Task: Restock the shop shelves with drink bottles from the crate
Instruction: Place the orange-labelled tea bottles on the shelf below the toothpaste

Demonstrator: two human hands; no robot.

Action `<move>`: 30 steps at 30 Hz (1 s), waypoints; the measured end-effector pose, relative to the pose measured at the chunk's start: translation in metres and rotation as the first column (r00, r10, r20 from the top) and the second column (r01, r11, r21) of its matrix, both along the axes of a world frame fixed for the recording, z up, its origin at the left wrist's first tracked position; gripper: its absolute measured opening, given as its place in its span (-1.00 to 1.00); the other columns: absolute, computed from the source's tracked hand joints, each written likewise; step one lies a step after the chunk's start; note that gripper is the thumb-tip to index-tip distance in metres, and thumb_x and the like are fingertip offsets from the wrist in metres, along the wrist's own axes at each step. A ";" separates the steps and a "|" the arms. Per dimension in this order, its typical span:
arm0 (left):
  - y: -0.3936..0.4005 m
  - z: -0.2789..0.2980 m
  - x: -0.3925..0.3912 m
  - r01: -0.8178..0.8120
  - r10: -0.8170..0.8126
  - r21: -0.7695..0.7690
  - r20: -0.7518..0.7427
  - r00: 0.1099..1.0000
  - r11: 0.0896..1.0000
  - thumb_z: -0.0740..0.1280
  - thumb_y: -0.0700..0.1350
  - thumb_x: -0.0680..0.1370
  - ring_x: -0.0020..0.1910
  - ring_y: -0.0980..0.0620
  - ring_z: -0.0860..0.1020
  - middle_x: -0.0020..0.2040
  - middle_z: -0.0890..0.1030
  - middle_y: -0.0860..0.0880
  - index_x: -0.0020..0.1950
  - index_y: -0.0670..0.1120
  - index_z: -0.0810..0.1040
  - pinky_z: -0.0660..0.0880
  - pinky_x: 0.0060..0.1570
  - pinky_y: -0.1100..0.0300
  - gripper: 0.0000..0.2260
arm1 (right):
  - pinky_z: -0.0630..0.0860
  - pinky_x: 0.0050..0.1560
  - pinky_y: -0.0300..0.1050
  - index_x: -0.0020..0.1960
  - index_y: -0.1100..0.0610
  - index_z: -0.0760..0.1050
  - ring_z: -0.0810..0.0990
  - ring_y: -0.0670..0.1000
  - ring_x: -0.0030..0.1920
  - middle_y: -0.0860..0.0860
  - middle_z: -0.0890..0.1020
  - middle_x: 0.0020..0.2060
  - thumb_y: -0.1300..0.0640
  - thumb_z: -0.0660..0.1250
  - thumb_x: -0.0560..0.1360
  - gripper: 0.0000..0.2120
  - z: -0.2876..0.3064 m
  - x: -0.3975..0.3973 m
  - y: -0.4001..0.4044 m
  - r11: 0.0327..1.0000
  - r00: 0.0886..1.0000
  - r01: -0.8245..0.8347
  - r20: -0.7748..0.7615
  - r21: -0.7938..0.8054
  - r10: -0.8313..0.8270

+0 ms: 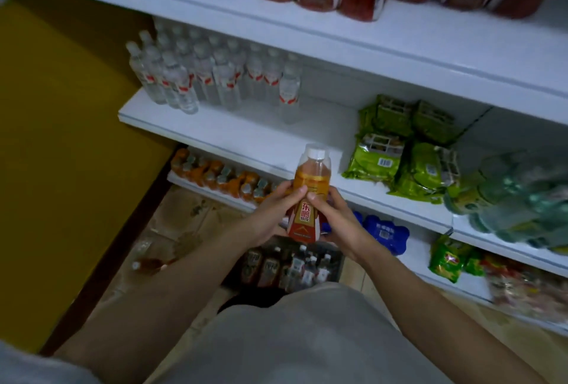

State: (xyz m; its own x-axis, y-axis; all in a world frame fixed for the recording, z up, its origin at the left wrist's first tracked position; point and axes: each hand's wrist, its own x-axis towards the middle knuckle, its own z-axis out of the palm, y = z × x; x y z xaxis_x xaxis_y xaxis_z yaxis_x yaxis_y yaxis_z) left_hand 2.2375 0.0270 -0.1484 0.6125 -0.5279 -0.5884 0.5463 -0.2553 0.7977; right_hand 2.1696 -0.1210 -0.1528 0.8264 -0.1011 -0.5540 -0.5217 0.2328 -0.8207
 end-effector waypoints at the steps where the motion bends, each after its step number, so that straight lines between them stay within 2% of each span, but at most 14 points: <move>1: -0.003 0.007 0.004 0.015 -0.015 -0.014 0.028 0.999 1.000 0.34 0.19 0.55 0.21 -0.05 0.61 0.24 0.62 0.00 0.38 0.14 0.43 0.56 0.16 -0.24 -0.58 | 0.61 0.13 0.22 0.34 -0.12 0.41 0.65 0.01 0.15 -0.03 0.62 0.19 -0.12 0.37 0.53 -0.60 0.007 0.001 -0.003 1.000 1.000 0.011 0.026 -0.006 -0.010; 4: -0.012 0.029 0.013 0.049 -0.042 -0.070 0.091 0.995 0.996 0.31 0.11 0.60 0.17 -0.03 0.65 0.24 0.63 -0.03 0.39 0.08 0.41 0.61 0.09 -0.17 -0.63 | 0.62 0.11 0.24 0.31 -0.17 0.43 0.68 0.00 0.11 -0.05 0.63 0.16 -0.18 0.40 0.47 -0.56 0.030 0.003 -0.012 0.999 0.994 0.030 0.105 -0.040 -0.026; 7: -0.020 0.059 0.021 0.091 -0.076 -0.109 0.137 0.988 0.990 0.32 0.13 0.56 0.15 0.02 0.64 0.25 0.61 -0.02 0.40 0.09 0.38 0.65 -0.04 -0.04 -0.57 | 0.67 -0.01 0.05 0.36 -0.11 0.42 0.70 -0.05 0.07 -0.01 0.62 0.21 -0.04 0.40 0.53 -0.58 0.054 0.003 -0.020 0.997 0.977 0.070 0.202 -0.041 -0.060; 9: -0.025 0.080 0.028 0.117 -0.092 -0.136 0.173 0.981 0.984 0.34 0.16 0.50 0.19 0.02 0.61 0.25 0.59 0.00 0.40 0.12 0.38 0.64 0.01 -0.07 -0.52 | 0.66 -0.02 -0.05 0.38 -0.07 0.42 0.69 -0.07 0.09 0.01 0.61 0.23 0.04 0.42 0.53 -0.56 0.071 0.006 -0.028 0.995 0.964 0.079 0.258 -0.066 -0.060; 13: -0.040 0.129 0.043 0.151 -0.091 -0.224 0.257 0.962 0.963 0.37 0.08 0.47 0.28 -0.01 0.55 0.30 0.56 -0.01 0.43 0.11 0.37 0.57 0.14 -0.22 -0.48 | 0.62 0.14 0.07 0.40 -0.16 0.38 0.62 -0.03 0.21 -0.08 0.59 0.25 0.05 0.52 0.45 -0.42 0.112 0.017 -0.046 0.975 0.927 0.098 0.374 -0.201 -0.016; 16: -0.058 0.171 0.056 0.204 -0.101 -0.282 0.339 0.935 0.938 0.37 0.01 0.48 0.24 0.01 0.60 0.28 0.59 -0.02 0.39 0.10 0.39 0.62 0.08 -0.15 -0.52 | 0.60 0.16 0.06 0.42 -0.12 0.34 0.60 -0.03 0.23 -0.05 0.60 0.23 0.12 0.54 0.43 -0.35 0.148 0.027 -0.063 0.955 0.879 0.185 0.474 -0.231 -0.055; 19: -0.079 0.207 0.067 0.231 -0.088 -0.323 0.403 0.911 0.918 0.39 0.02 0.47 0.23 -0.03 0.60 0.27 0.61 -0.08 0.37 0.09 0.43 0.61 0.08 -0.16 -0.53 | 0.63 0.11 0.03 0.36 -0.04 0.31 0.65 -0.04 0.16 0.00 0.62 0.21 0.15 0.52 0.45 -0.41 0.184 0.035 -0.079 0.939 0.838 0.268 0.533 -0.214 -0.117; 22: -0.102 0.232 0.077 0.251 -0.068 -0.350 0.460 0.885 0.903 0.38 0.02 0.51 0.18 0.08 0.62 0.26 0.61 0.02 0.38 0.11 0.43 0.63 -0.01 -0.02 -0.57 | 0.65 0.02 -0.04 0.32 -0.01 0.36 0.67 -0.10 0.09 -0.04 0.62 0.17 0.16 0.50 0.46 -0.49 0.211 0.045 -0.093 0.906 0.788 0.353 0.596 -0.236 -0.152; 25: -0.122 0.246 0.088 0.264 -0.057 -0.344 0.510 0.859 0.901 0.34 -0.01 0.59 0.22 0.12 0.58 0.27 0.59 0.09 0.41 0.10 0.40 0.58 0.10 0.03 -0.61 | 0.65 -0.01 -0.03 0.33 -0.02 0.41 0.65 -0.03 0.14 -0.06 0.60 0.20 0.13 0.50 0.47 -0.51 0.226 0.057 -0.109 0.868 0.751 0.415 0.642 -0.273 -0.156; 28: -0.138 0.249 0.098 0.248 -0.039 -0.351 0.508 0.860 0.903 0.30 -0.06 0.63 0.17 0.16 0.58 0.19 0.63 0.10 0.40 0.05 0.44 0.54 0.09 0.20 -0.68 | 0.58 -0.19 -0.29 0.41 0.01 0.41 0.67 -0.03 0.12 -0.05 0.62 0.18 0.11 0.48 0.50 -0.48 0.232 0.070 -0.120 0.846 0.745 0.444 0.646 -0.295 -0.166; 30: -0.147 0.249 0.104 0.233 -0.016 -0.333 0.545 0.839 0.914 0.29 -0.07 0.64 0.17 0.15 0.59 0.20 0.64 0.06 0.42 0.00 0.45 0.56 0.12 0.22 -0.67 | 0.58 -0.16 -0.31 0.41 0.05 0.43 0.67 -0.05 0.10 -0.07 0.65 0.13 0.15 0.45 0.52 -0.52 0.232 0.078 -0.126 0.840 0.740 0.448 0.653 -0.306 -0.157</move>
